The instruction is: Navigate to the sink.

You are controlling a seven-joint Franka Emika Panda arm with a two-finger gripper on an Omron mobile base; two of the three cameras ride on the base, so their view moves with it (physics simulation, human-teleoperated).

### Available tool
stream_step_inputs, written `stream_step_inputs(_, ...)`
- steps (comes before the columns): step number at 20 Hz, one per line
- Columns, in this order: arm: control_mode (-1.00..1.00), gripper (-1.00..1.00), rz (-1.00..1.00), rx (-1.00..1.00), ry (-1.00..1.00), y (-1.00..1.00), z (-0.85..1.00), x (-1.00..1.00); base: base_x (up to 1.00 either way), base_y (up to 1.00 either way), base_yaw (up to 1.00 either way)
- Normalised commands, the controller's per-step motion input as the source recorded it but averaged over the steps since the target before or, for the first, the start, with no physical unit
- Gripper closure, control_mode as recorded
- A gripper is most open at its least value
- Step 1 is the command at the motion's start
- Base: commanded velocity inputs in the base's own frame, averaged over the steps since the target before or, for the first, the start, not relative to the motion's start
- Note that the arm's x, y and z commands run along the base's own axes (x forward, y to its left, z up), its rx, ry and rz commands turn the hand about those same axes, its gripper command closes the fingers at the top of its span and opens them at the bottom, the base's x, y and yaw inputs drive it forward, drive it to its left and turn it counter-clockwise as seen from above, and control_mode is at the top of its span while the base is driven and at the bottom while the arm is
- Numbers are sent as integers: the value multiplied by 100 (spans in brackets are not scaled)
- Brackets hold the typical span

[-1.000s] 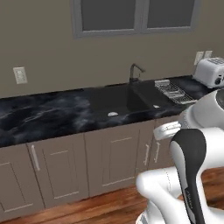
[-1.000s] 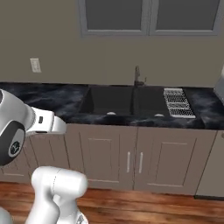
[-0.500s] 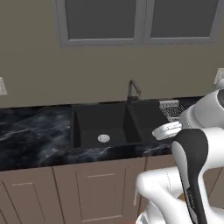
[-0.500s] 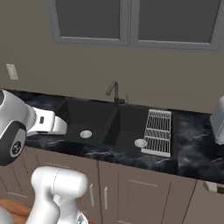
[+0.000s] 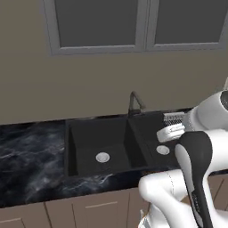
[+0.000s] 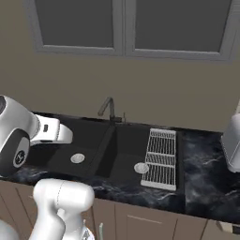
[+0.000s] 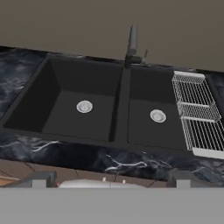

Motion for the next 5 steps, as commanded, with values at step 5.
stream_step_inputs(5,100,-100,0,0,0,0,0,0,100,0,-43)
